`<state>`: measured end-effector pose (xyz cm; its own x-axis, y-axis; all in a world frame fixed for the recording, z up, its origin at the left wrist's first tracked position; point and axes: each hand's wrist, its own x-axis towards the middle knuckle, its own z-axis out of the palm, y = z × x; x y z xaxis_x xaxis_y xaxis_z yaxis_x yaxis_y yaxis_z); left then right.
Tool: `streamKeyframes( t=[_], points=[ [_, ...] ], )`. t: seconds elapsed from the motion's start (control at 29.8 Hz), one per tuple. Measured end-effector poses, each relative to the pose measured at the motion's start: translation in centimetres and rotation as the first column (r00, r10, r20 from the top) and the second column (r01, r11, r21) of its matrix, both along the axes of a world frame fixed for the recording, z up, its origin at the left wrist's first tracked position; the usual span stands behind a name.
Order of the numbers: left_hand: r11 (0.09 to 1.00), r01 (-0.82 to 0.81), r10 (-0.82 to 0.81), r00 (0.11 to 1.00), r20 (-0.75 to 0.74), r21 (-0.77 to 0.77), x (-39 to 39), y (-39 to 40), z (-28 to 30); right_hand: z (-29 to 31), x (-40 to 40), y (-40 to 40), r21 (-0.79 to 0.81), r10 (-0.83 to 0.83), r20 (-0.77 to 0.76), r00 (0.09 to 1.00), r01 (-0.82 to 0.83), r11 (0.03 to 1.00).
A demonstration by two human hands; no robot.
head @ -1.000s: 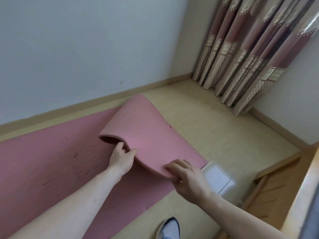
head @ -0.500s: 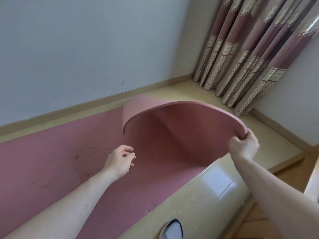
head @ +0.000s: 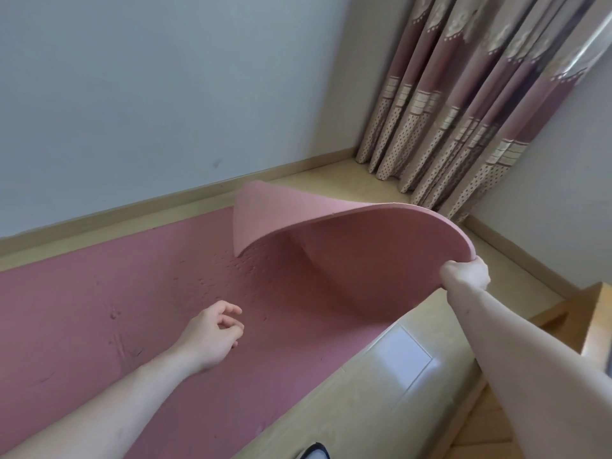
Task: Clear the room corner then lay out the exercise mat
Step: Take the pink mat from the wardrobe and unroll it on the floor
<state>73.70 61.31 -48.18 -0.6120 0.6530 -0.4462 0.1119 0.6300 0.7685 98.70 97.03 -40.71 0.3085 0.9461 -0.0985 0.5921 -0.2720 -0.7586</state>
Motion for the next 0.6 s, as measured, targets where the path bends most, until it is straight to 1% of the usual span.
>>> streamKeyframes(
  t=[0.13,0.2,0.3,0.37,0.47,0.6],
  points=[
    [0.996,0.073,-0.076,0.995,-0.067,-0.040,-1.6,2.5,-0.3,-1.6,0.1,1.6,-0.038,0.012,0.035,0.999,-0.011,0.999],
    [0.990,0.123,-0.131,0.983,-0.131,-0.071,-2.5,4.5,-0.6,-2.8,0.1,2.8,-0.074,0.013,0.060,0.998,-0.009,0.997],
    [0.963,0.232,-0.259,0.940,-0.220,-0.140,-3.1,7.6,-1.3,-4.4,0.3,5.1,-0.140,-0.024,0.093,0.995,0.037,0.989],
    [0.943,0.292,-0.326,0.907,-0.266,-0.159,-3.4,9.7,-1.8,-5.4,0.0,6.3,-0.153,-0.037,0.117,0.992,0.055,0.987],
    [0.926,0.342,-0.377,0.869,-0.321,-0.162,-3.7,12.1,-2.5,-7.2,-0.7,7.3,-0.146,0.047,0.153,0.987,-0.024,0.989],
    [0.908,0.377,-0.418,0.842,-0.341,-0.180,-3.7,13.0,-4.6,-11.1,-1.1,7.5,-0.107,0.159,0.201,0.967,-0.139,0.984]
  ],
)
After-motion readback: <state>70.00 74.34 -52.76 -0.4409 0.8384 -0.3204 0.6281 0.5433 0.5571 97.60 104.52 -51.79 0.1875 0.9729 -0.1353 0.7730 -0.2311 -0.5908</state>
